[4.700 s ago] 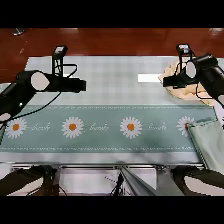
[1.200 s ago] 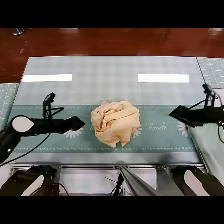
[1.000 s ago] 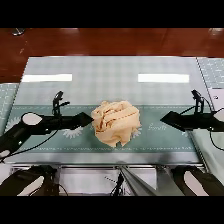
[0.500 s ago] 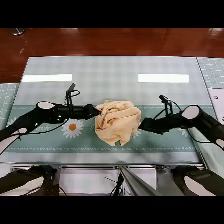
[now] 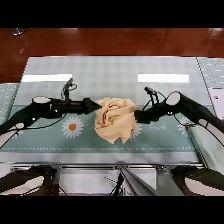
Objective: Fold the shirts.
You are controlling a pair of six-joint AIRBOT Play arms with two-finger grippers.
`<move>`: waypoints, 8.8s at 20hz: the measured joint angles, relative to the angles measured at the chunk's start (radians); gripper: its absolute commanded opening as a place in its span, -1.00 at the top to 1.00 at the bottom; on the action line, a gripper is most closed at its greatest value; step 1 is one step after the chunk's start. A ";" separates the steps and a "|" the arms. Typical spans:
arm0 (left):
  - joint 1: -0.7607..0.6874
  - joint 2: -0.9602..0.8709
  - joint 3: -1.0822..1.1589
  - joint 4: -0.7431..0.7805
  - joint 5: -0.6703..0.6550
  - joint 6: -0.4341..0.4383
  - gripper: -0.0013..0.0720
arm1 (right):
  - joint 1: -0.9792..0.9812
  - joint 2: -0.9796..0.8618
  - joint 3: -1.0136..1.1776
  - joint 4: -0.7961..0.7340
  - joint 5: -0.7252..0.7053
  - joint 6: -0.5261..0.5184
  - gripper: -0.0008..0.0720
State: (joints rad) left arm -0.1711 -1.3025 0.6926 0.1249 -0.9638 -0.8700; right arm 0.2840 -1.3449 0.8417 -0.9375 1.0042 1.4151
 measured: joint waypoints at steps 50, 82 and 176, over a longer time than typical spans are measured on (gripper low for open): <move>0.275 0.109 0.232 0.638 -0.122 -0.507 -0.95 | -0.466 0.051 0.337 -0.282 0.104 0.125 -0.72; 0.420 0.057 -0.053 0.356 0.076 -0.215 0.92 | -0.555 -0.074 0.134 -0.061 -0.022 -0.015 -0.72; 0.856 0.156 -0.295 0.567 -0.221 -0.172 -0.94 | -0.742 0.481 -0.413 0.298 0.172 -0.263 -0.72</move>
State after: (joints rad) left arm 0.6846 -1.1469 0.3973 0.6918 -1.1851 -1.0424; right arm -0.4576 -0.8635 0.4290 -0.6395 1.1759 1.1522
